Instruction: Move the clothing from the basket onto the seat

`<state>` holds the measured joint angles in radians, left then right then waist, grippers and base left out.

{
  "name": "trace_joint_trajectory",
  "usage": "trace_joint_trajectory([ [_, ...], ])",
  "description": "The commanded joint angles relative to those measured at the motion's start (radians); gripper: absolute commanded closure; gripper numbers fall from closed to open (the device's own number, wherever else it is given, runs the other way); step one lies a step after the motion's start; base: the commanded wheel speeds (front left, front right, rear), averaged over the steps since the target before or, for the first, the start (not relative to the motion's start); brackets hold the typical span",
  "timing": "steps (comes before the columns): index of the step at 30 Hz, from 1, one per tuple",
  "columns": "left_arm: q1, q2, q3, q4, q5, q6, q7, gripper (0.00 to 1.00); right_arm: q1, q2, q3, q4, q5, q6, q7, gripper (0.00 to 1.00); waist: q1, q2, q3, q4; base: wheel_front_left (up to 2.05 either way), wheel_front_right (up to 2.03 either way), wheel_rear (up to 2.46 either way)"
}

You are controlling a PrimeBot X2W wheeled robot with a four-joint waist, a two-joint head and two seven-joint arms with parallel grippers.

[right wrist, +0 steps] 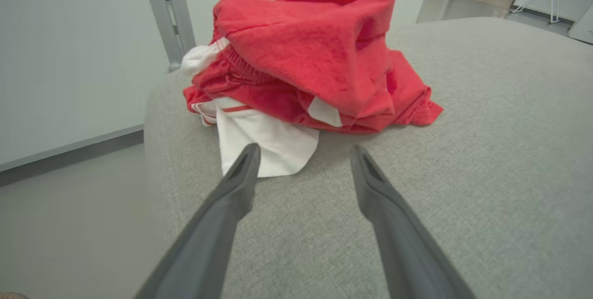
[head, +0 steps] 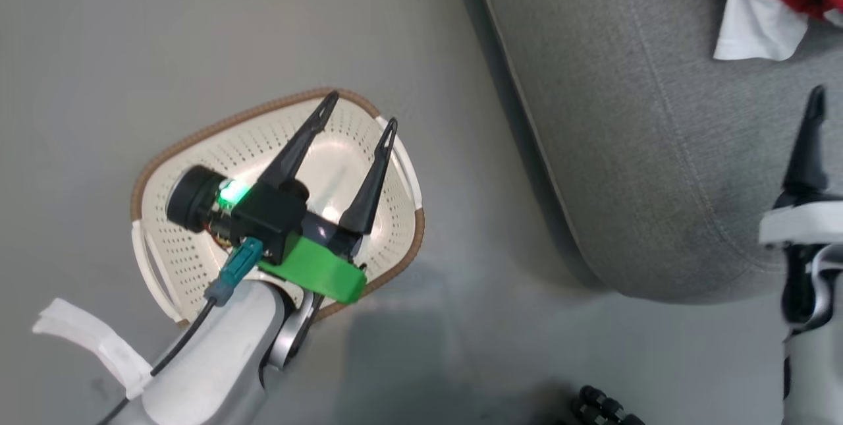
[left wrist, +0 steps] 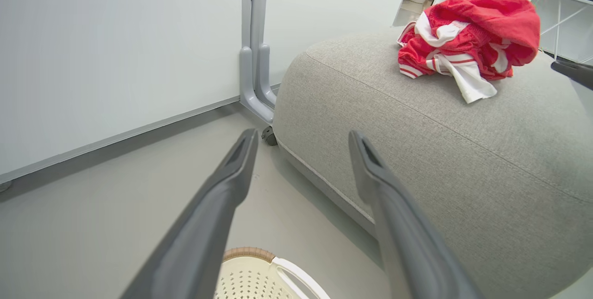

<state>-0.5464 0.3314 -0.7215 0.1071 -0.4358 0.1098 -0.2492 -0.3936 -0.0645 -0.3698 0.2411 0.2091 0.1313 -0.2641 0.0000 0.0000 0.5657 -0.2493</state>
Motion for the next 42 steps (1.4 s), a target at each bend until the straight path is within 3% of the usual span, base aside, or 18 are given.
trace_joint_trajectory([
  [1, 0.036, -0.008, 0.014, 0.012, -0.013, 0.009, -0.009, 0.00, 0.039, 0.002, 0.034, -0.016, -0.003, -0.001, 0.000, 0.00, 0.0000, 0.0000, -0.116, 0.011, 0.00, 0.00, 0.00],
  [8, 0.199, -0.073, 0.146, 0.017, -0.007, 0.038, -0.015, 0.00, 0.174, 0.006, 0.259, -0.081, 0.006, -0.001, 0.000, 0.00, 0.0000, 0.0000, -0.274, 0.091, 0.00, 0.00, 0.00],
  [16, 0.417, -0.174, 0.379, -0.018, 0.075, 0.006, -0.015, 0.00, 0.249, -0.008, 0.443, -0.115, 0.010, -0.001, 0.000, 0.00, 0.0000, 0.0000, -0.434, 0.197, 0.00, 0.00, 0.00],
  [28, 0.647, -0.264, 0.625, -0.049, 0.185, -0.085, -0.015, 0.00, 0.339, 0.006, 0.464, -0.151, -0.002, -0.001, 0.000, 0.00, 0.0000, 0.0000, -0.571, 0.244, 0.00, 0.00, 0.00],
  [42, 0.681, -0.280, 0.671, -0.045, 0.224, -0.122, -0.015, 0.00, 0.360, 0.004, 0.470, -0.147, 0.000, -0.001, 0.000, 0.00, 0.0000, 0.0000, -0.590, 0.223, 0.00, 0.00, 0.00],
])
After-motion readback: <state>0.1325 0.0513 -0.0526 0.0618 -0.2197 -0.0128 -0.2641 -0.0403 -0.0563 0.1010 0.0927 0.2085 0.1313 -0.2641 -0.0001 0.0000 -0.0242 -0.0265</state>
